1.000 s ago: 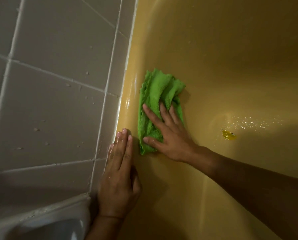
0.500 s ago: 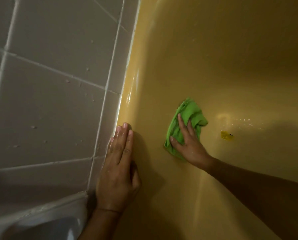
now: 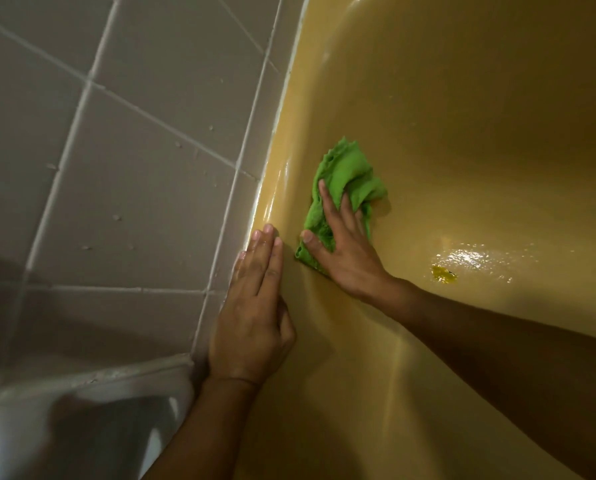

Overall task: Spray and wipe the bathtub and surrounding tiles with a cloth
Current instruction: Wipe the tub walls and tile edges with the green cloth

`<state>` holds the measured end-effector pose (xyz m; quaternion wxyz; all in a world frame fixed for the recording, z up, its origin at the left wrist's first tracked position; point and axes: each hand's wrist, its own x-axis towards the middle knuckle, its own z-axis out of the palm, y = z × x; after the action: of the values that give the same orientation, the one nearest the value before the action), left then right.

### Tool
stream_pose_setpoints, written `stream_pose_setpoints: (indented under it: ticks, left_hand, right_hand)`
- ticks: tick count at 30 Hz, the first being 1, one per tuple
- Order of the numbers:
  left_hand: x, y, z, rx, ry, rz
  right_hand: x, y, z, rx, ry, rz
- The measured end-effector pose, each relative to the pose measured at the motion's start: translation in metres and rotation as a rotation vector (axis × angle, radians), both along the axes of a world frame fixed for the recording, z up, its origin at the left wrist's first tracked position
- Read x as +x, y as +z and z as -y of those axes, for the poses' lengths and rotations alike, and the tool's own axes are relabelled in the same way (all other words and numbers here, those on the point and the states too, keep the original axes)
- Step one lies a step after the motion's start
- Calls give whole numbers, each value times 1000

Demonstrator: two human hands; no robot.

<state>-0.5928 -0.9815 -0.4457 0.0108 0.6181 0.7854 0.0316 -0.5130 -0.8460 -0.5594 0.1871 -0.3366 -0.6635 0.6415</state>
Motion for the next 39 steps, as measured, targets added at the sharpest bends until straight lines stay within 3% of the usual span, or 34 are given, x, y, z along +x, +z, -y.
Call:
stream_pose_setpoints:
  ticks: [9,18,26,31,39]
  left_hand:
    - [-1,1,-7,7,-23,-2]
    - [-7,5,-37,-88,-57,-47]
    - [-10,6,-74,-111,-42,-29]
    - [-11,8,-86,-121,-32,-31]
    - [-12,9,-104,-96,9,27]
  right_hand:
    - [33,-34,26,124,219,17]
    - [35,-109,9,-185,66,58]
    - [22,-112,-26,-196,-81,104]
    - [5,-67,-64,-72,-79,86]
    - [-1,-4,-89,346,120,46]
